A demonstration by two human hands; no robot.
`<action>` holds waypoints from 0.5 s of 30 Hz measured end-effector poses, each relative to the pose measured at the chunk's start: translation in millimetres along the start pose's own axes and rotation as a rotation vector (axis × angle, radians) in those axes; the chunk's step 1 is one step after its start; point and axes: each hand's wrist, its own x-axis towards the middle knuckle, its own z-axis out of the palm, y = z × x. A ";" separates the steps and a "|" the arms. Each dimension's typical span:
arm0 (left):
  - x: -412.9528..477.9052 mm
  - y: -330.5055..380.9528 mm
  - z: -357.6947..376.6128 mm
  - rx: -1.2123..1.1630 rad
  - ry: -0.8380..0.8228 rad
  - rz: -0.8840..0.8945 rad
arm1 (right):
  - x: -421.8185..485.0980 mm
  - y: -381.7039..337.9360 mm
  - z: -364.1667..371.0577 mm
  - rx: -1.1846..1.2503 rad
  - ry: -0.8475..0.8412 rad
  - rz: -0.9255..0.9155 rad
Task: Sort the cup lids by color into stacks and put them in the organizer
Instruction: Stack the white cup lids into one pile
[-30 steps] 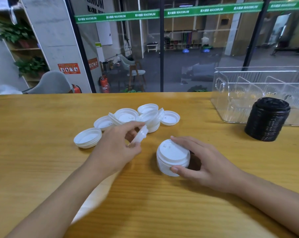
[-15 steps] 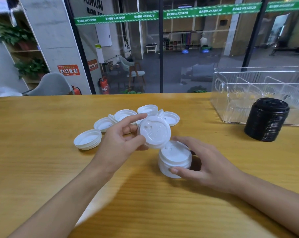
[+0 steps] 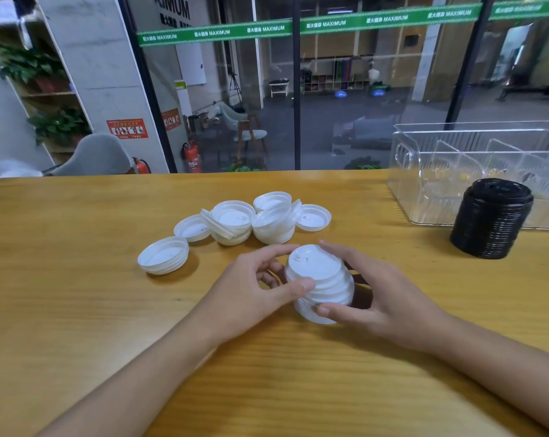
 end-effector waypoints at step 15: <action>-2.0 0.0 5.1 0.090 -0.013 0.061 | 0.6 1.5 -1.2 0.000 -0.012 -0.059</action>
